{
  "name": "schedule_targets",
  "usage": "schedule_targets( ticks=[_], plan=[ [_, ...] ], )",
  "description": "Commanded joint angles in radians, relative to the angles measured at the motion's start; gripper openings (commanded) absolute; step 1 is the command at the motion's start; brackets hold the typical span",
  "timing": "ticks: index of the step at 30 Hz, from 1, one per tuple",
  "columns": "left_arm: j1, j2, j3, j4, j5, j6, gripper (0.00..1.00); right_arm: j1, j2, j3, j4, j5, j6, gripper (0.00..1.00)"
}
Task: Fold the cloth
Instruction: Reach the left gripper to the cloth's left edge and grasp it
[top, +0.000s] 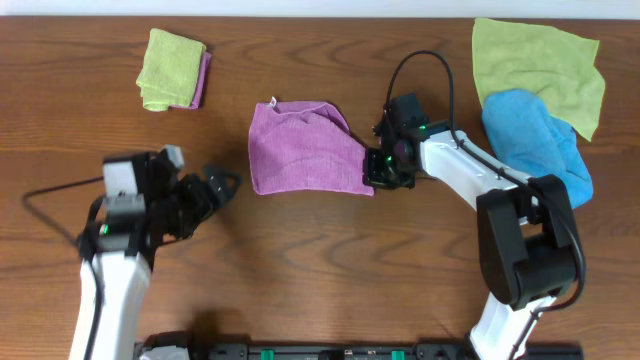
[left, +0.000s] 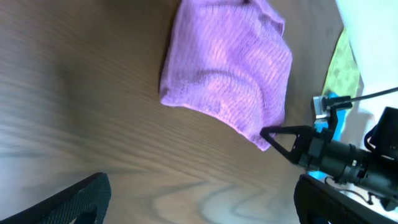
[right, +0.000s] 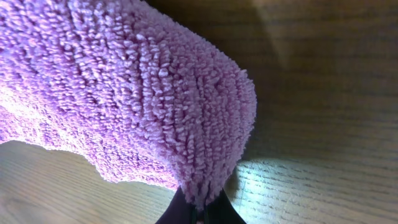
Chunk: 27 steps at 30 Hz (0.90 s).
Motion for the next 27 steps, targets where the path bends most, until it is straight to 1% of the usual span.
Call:
schedule_targets(
  ticks=[1, 8, 12, 17, 22, 23, 27],
  plan=[
    [-0.004, 0.108, 0.016, 0.038, 0.120, -0.012, 0.95, 0.006, 0.011, -0.003, -0.005, -0.005, 0.002, 0.01],
    [-0.005, 0.328, 0.016, 0.180, 0.175, -0.016, 0.96, 0.006, 0.011, -0.003, -0.004, -0.031, 0.008, 0.01],
    [-0.005, 0.418, 0.016, 0.268, 0.198, -0.016, 0.96, 0.006, 0.011, -0.003, -0.004, -0.031, 0.008, 0.01],
    [-0.016, 0.495, 0.016, 0.346, 0.207, -0.035, 1.00, 0.006, 0.011, -0.003, -0.004, -0.031, 0.009, 0.01],
    [-0.060, 0.550, 0.016, 0.422, 0.200, -0.043, 1.00, 0.006, 0.011, -0.003, -0.004, -0.031, 0.009, 0.01],
    [-0.069, 0.556, 0.016, 0.434, 0.189, -0.051, 0.95, 0.006, 0.011, -0.003, -0.004, -0.031, 0.009, 0.02],
    [-0.091, 0.568, 0.016, 0.462, 0.146, -0.060, 0.93, 0.006, 0.011, -0.003, -0.004, -0.048, 0.009, 0.01]
  ],
)
